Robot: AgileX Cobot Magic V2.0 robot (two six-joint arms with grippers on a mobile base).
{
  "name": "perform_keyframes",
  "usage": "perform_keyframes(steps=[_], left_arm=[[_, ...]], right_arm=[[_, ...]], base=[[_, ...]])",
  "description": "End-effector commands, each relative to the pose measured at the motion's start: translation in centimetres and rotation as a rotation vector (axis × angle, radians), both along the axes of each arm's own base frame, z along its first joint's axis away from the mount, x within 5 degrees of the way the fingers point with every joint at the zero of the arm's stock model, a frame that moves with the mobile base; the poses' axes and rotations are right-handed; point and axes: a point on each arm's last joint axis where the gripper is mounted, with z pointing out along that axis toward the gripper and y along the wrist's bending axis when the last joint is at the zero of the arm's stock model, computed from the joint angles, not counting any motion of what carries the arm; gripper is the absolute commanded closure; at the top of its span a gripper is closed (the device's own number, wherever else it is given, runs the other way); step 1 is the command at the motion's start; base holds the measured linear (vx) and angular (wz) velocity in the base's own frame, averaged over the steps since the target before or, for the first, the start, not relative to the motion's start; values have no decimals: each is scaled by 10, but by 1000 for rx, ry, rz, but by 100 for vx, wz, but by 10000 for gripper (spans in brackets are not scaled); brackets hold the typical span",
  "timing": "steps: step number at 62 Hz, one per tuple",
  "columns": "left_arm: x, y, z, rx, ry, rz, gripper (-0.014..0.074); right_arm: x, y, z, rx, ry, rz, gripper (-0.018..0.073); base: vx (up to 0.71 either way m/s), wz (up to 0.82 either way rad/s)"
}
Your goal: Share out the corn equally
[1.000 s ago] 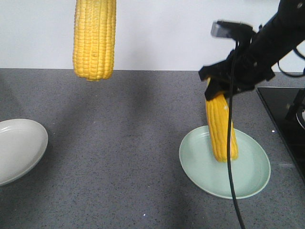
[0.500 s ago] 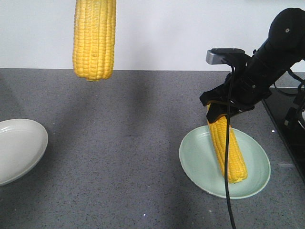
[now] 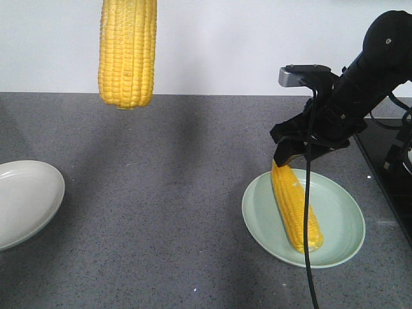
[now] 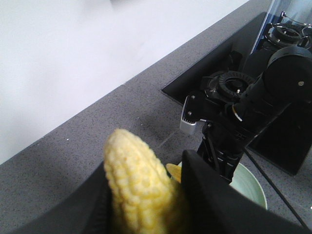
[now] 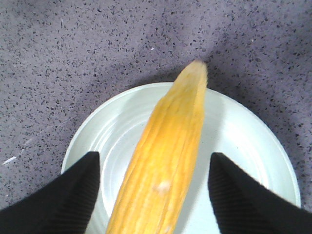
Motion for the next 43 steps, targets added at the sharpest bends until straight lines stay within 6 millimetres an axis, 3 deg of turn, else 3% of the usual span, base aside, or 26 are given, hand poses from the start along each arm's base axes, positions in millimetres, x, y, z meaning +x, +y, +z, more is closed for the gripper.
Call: perform_keyframes(steps=[1,13,30,43], left_arm=[[-20,4,21,-69,-69,-15,603],[-20,4,21,-69,-69,-15,603],[-20,4,21,-69,-69,-15,603],[-19,5,21,-58,-72,-3,603]], right_arm=[[-11,-2,22,2,-28,22,62],[-19,-4,35,1,-73,41,163],[-60,-9,100,57,-331,67,573],[-104,-16,147,108,-516,60,568]], base=[[0,0],[0,0],[0,0],[0,0]])
